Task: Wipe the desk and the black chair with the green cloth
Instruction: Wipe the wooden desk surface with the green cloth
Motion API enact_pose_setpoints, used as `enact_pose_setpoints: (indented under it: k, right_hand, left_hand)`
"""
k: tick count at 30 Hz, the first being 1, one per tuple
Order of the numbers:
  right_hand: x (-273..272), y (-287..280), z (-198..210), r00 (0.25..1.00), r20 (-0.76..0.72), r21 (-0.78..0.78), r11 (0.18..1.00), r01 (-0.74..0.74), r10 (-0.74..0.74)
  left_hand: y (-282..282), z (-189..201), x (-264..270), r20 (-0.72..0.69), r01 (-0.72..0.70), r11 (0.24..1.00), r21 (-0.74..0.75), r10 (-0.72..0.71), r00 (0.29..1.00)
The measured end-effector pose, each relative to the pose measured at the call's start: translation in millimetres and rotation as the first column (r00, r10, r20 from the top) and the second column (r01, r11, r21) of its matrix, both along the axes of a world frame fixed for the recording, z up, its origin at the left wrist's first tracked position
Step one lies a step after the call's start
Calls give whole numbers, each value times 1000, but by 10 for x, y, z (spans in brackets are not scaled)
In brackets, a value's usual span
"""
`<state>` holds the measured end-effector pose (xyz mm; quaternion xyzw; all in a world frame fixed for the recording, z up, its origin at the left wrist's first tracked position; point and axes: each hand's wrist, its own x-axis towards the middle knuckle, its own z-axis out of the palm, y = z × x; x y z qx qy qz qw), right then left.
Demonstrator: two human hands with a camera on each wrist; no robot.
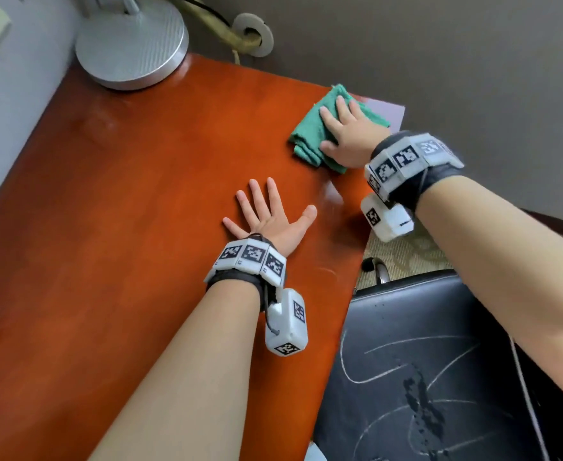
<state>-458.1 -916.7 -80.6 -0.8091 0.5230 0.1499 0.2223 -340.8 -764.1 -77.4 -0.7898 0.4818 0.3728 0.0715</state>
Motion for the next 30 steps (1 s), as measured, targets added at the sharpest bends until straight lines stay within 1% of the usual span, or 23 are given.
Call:
enact_pose_setpoints:
  k: [2, 4, 7, 9, 10, 11, 13, 15, 16, 17, 18, 19, 21, 23, 28, 30]
  right_hand:
    - [74, -102, -26, 998, 11, -43, 997, 69, -68]
    - [63, -147, -44, 984, 20, -70, 981, 181, -180]
    - [-94, -101, -36, 922, 20, -96, 917, 387, -387]
    - [-177, 80, -53, 876, 11, -78, 873, 481, -482]
    - [-195, 211, -60, 870, -1, -73, 867, 492, -494]
    - [-190, 349, -66, 884, -13, -70, 882, 465, -467]
    - [-146, 526, -83, 949, -18, -58, 948, 314, -316]
    - [-77, 477, -78, 987, 12, -33, 987, 159, -159]
    - [-33, 379, -76, 994, 26, -19, 994, 108, -108]
    - [10, 265, -72, 996, 37, -9, 996, 86, -86]
    - [43, 159, -78, 994, 47, -12, 995, 101, -101]
    - [60, 61, -84, 988, 55, -32, 989, 146, -144]
    - [36, -81, -103, 960, 60, -79, 957, 279, -275]
    - [-39, -164, -117, 927, 58, -96, 923, 374, -370]
    - [-246, -196, -127, 904, 66, -78, 901, 427, -422]
    - [-331, -155, -121, 907, 62, -77, 904, 420, -416]
  left_hand:
    - [-2, 14, 3, 0, 0, 1000, 9, 0, 1000]
    - [-5, 25, 7, -7, 3, 1000, 17, -3, 1000]
    - [-6, 32, 16, -16, 12, 1000, 24, -12, 1000]
    - [-6, 31, 25, -15, 17, 1000, 25, -16, 1000]
    - [-5, 26, 25, -15, 17, 1000, 24, -16, 1000]
    - [-8, 22, 24, -13, 19, 1000, 23, -19, 1000]
    - [-9, 20, 19, -12, 15, 1000, 19, -15, 1000]
    - [-3, 25, 11, -5, 13, 1000, 15, -13, 1000]
    - [-5, 21, 9, 0, 16, 1000, 13, -16, 1000]
    - [-6, 23, 8, 1, 16, 1000, 13, -16, 1000]
    - [-5, 25, 7, -1, 13, 1000, 14, -13, 1000]
    - [-7, 26, 7, -1, 10, 1000, 15, -10, 1000]
    - [-5, 29, 7, -1, 10, 1000, 17, -10, 1000]
    - [-7, 26, 13, -1, 16, 1000, 19, -16, 1000]
    - [-11, 22, 36, -4, 35, 999, 29, -35, 999]
    - [-10, 18, 40, -3, 41, 999, 30, -41, 999]
